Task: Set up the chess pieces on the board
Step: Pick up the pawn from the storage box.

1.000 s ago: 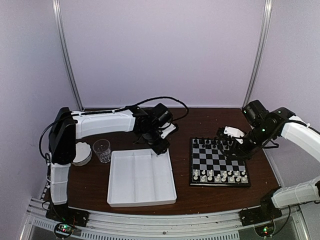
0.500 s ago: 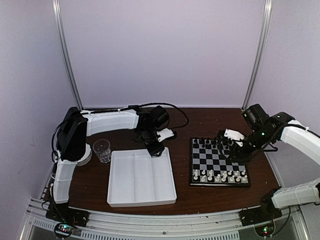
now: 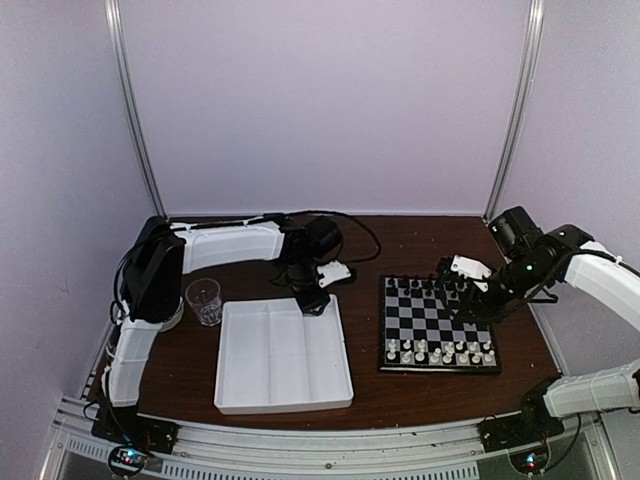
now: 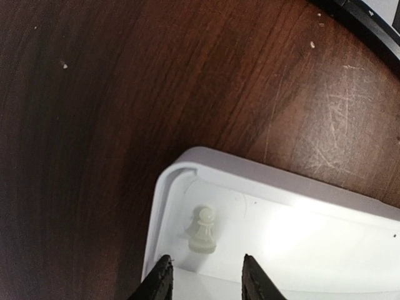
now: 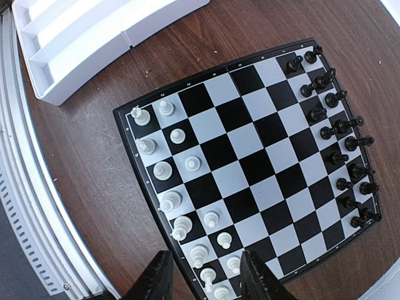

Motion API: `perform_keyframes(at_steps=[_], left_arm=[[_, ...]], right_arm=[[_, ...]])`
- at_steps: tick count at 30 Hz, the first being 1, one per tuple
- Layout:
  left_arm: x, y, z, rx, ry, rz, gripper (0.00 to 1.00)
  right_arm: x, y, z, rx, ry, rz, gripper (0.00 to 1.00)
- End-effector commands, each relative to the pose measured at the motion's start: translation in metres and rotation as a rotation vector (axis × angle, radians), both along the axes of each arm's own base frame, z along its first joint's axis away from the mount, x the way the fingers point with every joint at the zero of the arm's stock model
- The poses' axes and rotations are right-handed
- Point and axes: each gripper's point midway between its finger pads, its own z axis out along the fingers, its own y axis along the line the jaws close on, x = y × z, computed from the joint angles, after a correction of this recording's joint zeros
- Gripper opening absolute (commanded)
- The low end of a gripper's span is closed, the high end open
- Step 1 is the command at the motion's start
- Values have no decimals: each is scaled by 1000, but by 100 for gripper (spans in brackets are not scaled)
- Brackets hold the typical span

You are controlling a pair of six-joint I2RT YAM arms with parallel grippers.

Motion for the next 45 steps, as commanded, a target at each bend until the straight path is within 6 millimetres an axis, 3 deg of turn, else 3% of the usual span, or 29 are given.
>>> perform_keyframes(at_steps=[1, 14, 23, 24, 33, 41, 45], left_arm=[[4, -3, -5, 11, -3, -19, 39], [0, -2, -29, 33, 35, -15, 26], [-7, 7, -24, 49, 54, 16, 13], [-8, 6, -18, 35, 51, 21, 12], [-21, -21, 99, -300, -30, 42, 11], [-64, -71, 179, -634, -123, -62, 11], [-91, -92, 208, -785, -151, -113, 11]], right_arm=[[0, -3, 4, -4, -10, -1, 39], [-1, -3, 6, -1, -28, 4, 39], [-2, -2, 11, 12, -37, 7, 38], [-2, -2, 12, 14, -34, 6, 39], [5, 9, 44, 77, -55, 22, 39], [9, 38, 76, 242, -4, 64, 43], [11, 58, 100, 359, 39, 100, 47]])
